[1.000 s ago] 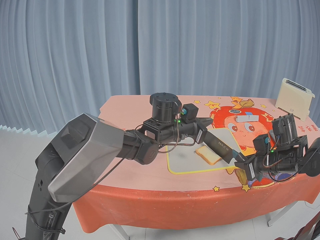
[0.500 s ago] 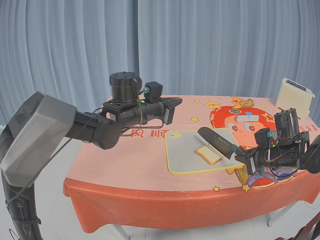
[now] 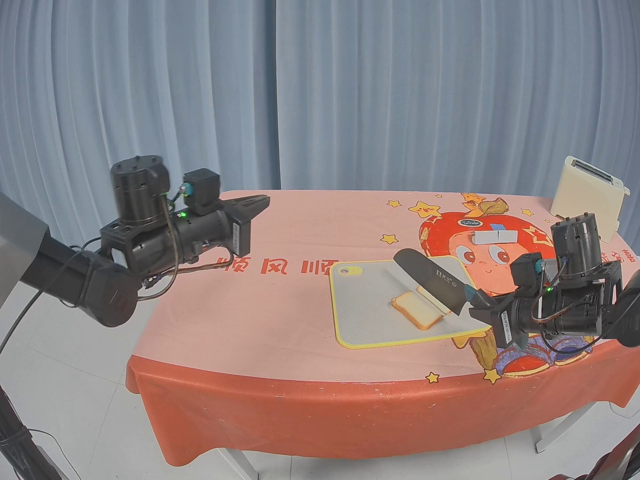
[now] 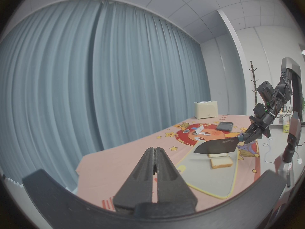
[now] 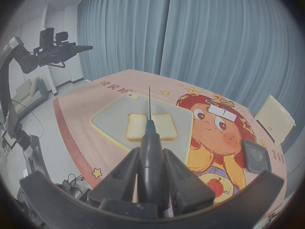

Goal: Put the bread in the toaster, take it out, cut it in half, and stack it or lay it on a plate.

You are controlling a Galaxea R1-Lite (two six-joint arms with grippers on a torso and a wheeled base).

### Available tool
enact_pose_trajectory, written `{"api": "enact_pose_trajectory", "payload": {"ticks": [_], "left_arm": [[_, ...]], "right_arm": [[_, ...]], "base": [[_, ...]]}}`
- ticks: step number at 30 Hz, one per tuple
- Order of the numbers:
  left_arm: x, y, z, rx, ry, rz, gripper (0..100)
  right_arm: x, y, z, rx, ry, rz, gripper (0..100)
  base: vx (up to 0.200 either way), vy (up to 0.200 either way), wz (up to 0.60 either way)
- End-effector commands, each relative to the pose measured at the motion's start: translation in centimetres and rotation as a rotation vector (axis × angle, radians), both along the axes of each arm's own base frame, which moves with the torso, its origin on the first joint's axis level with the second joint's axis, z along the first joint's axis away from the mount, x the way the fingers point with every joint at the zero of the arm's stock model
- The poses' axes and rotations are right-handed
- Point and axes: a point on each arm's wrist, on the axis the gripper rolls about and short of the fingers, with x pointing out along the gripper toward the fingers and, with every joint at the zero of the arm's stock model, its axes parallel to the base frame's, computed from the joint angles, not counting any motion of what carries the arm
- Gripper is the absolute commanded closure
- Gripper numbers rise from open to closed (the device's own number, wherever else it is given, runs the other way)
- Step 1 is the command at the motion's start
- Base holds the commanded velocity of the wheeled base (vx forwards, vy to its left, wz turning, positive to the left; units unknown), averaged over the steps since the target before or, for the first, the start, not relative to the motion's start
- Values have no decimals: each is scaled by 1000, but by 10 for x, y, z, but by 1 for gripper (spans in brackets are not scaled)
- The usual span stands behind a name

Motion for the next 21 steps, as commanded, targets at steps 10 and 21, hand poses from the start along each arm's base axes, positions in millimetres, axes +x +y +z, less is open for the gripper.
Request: {"api": "enact_pose_trajectory", "payload": {"ticks": [10,21], "left_arm": [[-67,67,-29,-19,-78,168,100],[-107,99,-30,-40,-164,252,100]], "right_arm": [[-12,-5,18,35,-62,11,100],[-14,-6,15,57,-42,-5,100]], "base": [[0,0,0],[0,0,0]]}}
